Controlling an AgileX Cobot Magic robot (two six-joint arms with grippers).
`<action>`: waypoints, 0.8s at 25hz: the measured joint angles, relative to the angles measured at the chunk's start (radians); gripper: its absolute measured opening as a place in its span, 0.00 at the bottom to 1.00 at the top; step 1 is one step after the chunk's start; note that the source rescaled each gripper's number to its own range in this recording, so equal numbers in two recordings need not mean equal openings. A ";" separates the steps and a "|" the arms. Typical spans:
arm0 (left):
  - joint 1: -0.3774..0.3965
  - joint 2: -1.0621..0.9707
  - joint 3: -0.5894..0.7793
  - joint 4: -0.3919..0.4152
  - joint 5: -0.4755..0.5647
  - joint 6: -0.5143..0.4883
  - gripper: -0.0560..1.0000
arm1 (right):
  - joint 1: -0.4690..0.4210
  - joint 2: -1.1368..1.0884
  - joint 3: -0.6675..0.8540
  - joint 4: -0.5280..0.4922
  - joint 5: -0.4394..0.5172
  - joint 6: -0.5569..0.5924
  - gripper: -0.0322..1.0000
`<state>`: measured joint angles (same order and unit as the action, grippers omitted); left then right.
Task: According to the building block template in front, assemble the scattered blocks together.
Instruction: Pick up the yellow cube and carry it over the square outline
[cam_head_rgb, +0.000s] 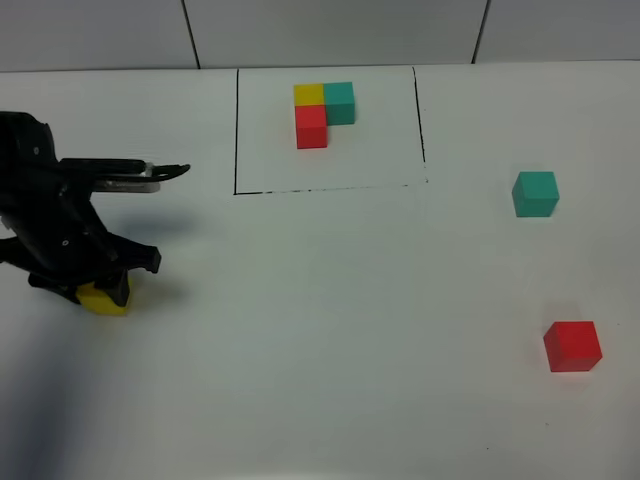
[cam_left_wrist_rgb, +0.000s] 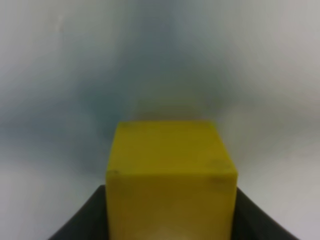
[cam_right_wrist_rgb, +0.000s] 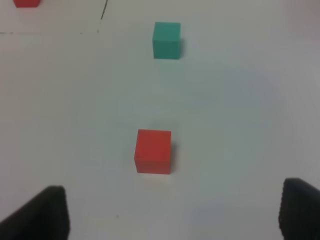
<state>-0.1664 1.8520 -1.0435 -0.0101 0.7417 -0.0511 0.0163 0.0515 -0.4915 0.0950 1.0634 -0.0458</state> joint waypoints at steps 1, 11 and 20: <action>-0.015 0.001 -0.021 0.000 0.009 0.037 0.06 | 0.000 0.000 0.000 0.000 0.000 0.000 0.73; -0.241 0.046 -0.257 0.049 0.113 0.518 0.06 | 0.000 0.000 0.000 0.000 0.000 0.000 0.73; -0.355 0.248 -0.583 0.055 0.293 0.689 0.06 | 0.000 0.000 0.000 0.003 0.000 0.000 0.73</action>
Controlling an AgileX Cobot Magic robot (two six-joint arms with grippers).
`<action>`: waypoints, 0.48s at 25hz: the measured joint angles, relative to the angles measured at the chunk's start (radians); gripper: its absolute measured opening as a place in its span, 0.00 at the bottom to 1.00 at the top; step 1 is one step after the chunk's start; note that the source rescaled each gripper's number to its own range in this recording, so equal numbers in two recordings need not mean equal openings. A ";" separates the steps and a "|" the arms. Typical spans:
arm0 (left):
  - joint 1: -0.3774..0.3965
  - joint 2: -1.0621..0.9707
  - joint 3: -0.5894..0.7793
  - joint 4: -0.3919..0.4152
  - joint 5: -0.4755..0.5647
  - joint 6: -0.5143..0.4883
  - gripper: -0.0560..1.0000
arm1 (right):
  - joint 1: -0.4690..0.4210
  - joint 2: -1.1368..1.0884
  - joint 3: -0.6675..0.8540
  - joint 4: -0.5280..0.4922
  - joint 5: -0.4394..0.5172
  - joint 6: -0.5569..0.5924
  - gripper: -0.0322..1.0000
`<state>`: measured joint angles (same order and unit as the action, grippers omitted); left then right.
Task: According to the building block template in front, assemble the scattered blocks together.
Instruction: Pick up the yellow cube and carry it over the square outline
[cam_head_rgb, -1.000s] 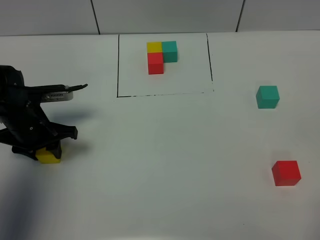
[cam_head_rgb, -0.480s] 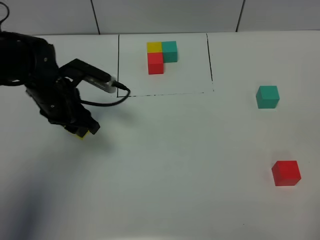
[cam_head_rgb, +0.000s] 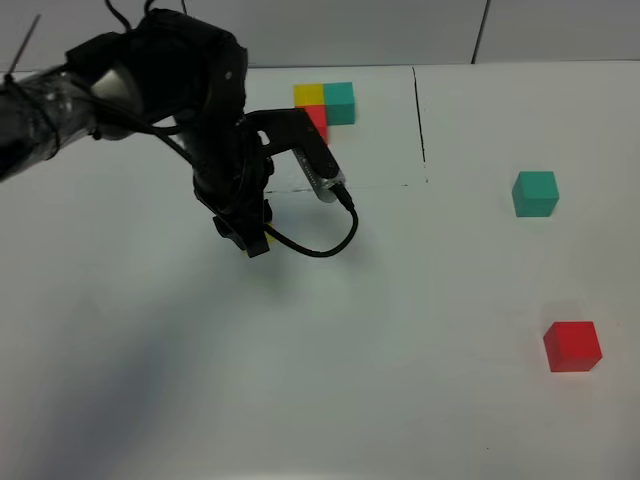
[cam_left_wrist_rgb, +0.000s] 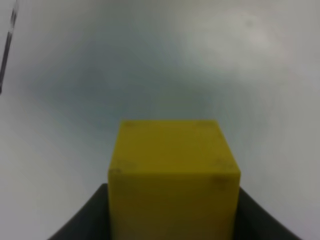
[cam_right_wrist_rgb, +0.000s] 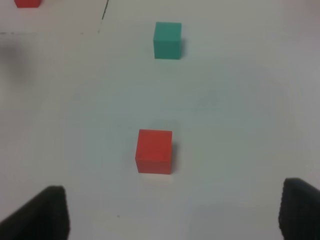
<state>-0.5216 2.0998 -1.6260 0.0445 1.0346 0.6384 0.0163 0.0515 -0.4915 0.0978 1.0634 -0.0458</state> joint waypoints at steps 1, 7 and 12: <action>-0.007 0.031 -0.044 0.000 0.026 0.010 0.06 | 0.000 0.000 0.000 0.000 0.000 0.000 0.73; -0.045 0.186 -0.247 0.002 0.143 0.162 0.06 | 0.000 0.000 0.000 0.000 0.000 0.000 0.73; -0.068 0.278 -0.367 0.003 0.158 0.218 0.06 | 0.000 0.000 0.000 0.000 0.000 0.000 0.73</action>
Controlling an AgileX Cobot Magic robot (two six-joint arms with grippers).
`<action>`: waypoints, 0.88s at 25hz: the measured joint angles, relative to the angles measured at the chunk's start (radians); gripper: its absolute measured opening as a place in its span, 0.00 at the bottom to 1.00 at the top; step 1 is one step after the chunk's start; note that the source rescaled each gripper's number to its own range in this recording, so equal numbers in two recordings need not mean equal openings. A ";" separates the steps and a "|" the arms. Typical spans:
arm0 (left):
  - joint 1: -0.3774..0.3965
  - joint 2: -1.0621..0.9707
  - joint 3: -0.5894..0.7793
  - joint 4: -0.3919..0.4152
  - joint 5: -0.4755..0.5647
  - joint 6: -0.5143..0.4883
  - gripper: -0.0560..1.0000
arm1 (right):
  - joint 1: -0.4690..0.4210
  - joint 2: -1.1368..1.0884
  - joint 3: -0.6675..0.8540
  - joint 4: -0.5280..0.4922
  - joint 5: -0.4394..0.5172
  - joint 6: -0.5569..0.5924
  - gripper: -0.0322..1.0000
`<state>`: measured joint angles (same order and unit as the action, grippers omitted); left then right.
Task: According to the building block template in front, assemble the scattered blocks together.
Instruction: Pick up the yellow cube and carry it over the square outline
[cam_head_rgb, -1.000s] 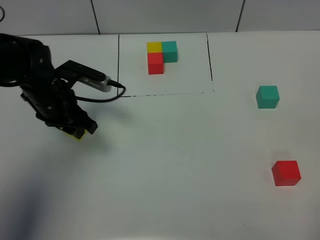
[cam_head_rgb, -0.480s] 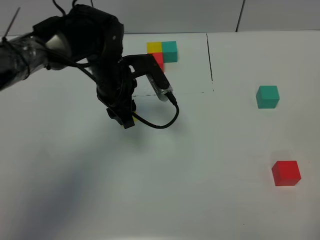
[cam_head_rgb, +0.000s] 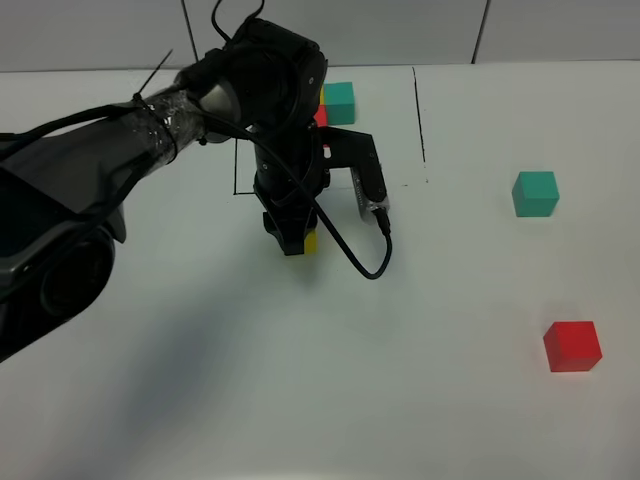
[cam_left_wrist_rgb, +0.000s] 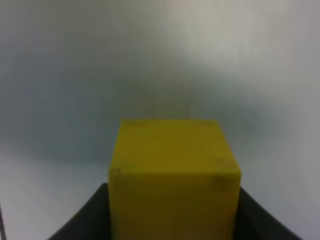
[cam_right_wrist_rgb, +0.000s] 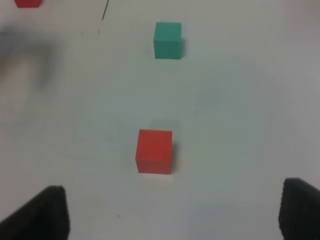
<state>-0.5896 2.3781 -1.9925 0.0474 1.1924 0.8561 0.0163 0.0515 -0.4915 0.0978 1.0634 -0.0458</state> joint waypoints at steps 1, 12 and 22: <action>-0.006 0.014 -0.022 0.000 0.000 0.005 0.06 | 0.000 0.000 0.000 0.000 0.000 0.000 0.73; -0.072 0.109 -0.188 -0.018 0.000 0.037 0.05 | 0.000 0.000 0.000 0.003 0.000 0.000 0.73; -0.072 0.141 -0.195 -0.021 0.001 0.042 0.05 | 0.000 0.000 0.000 0.004 0.000 0.000 0.73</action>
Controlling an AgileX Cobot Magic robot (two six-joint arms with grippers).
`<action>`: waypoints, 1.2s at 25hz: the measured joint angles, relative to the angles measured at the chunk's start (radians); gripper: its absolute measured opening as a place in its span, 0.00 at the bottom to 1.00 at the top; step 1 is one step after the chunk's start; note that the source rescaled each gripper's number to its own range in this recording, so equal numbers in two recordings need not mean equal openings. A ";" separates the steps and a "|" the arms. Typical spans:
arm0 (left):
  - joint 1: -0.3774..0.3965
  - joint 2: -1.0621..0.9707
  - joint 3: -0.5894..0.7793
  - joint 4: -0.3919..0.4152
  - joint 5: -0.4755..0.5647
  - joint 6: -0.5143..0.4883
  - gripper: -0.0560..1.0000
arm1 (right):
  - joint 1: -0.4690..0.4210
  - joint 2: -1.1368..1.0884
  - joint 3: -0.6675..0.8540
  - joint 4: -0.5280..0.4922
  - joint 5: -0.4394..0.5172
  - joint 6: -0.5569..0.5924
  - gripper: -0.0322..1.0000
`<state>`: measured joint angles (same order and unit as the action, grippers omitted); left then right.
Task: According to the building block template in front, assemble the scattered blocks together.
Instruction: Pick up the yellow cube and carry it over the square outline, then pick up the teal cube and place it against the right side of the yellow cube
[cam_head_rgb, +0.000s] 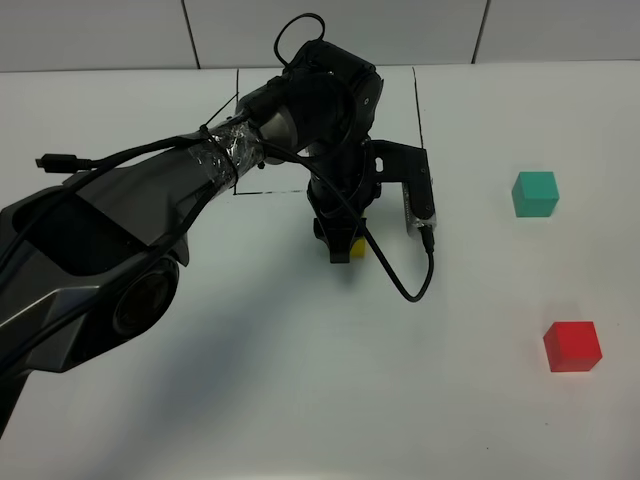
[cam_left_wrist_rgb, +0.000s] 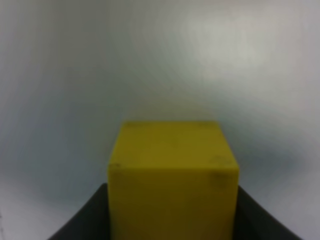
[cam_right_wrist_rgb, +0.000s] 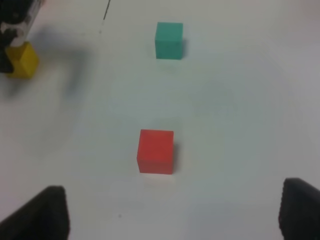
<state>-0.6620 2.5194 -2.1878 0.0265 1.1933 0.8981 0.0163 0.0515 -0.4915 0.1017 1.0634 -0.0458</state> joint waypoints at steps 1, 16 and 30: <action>0.000 0.000 0.000 0.000 0.000 0.000 0.05 | 0.000 0.000 0.000 0.000 0.000 0.000 0.73; 0.000 0.001 0.000 0.001 0.000 0.004 0.05 | 0.000 0.000 0.000 0.000 0.000 0.000 0.73; 0.001 -0.025 0.000 0.024 0.000 -0.079 0.74 | 0.000 0.000 0.000 0.000 0.000 0.000 0.73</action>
<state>-0.6611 2.4945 -2.1878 0.0506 1.1933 0.8192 0.0163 0.0515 -0.4915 0.1017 1.0634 -0.0458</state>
